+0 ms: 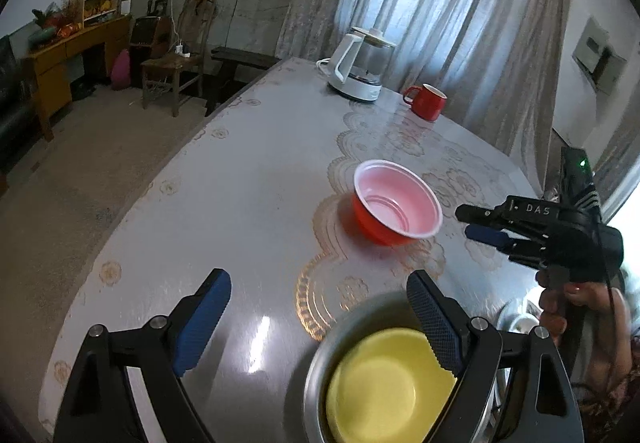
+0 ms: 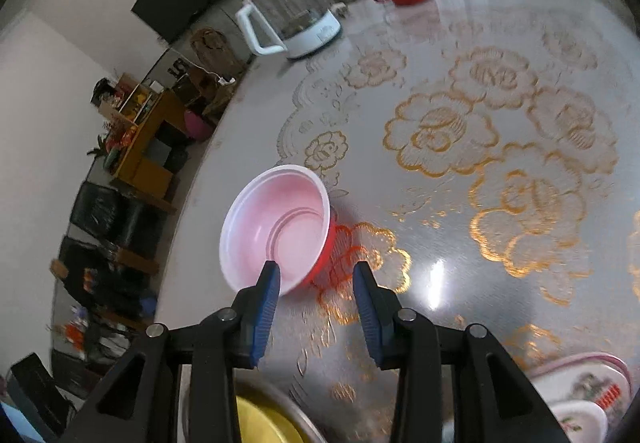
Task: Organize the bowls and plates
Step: 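Close the right tool on the rim of the red bowl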
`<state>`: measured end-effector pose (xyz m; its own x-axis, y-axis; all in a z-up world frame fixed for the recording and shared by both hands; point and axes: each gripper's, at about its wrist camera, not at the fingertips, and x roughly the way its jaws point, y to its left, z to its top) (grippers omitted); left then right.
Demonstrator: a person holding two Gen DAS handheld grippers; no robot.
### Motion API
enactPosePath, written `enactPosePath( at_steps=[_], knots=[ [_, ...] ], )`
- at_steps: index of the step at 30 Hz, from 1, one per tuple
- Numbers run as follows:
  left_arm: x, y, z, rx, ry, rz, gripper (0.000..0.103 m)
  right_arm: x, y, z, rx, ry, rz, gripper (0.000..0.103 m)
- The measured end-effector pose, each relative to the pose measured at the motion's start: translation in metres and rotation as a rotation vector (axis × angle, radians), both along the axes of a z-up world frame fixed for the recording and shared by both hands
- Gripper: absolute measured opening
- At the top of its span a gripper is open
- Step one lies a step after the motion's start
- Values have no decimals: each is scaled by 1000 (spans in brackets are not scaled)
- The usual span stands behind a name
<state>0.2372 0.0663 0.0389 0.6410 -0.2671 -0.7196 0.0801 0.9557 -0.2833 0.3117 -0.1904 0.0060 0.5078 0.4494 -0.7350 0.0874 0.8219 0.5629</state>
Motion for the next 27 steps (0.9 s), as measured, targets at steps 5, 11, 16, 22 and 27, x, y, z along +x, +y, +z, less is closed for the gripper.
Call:
enactPosePath(
  at_steps=[5,11,16,22,27],
  knots=[
    [25,-6,-3,18,20,-22,90,23,3,-18,27,38,-19,39],
    [57,-25,-7,76,25,-65,89,39,9,-37,25,73,-5,26],
    [81,-46,-13,109,31,-129,82,39,7,-43,13,72,-3,18],
    [107,-70,-16,111,26,-162,68,34,3,-45,-4,74,1,17],
    [126,-86,-32,115,77,-212,32,33,5,-44,-21,65,14,15]
  ],
)
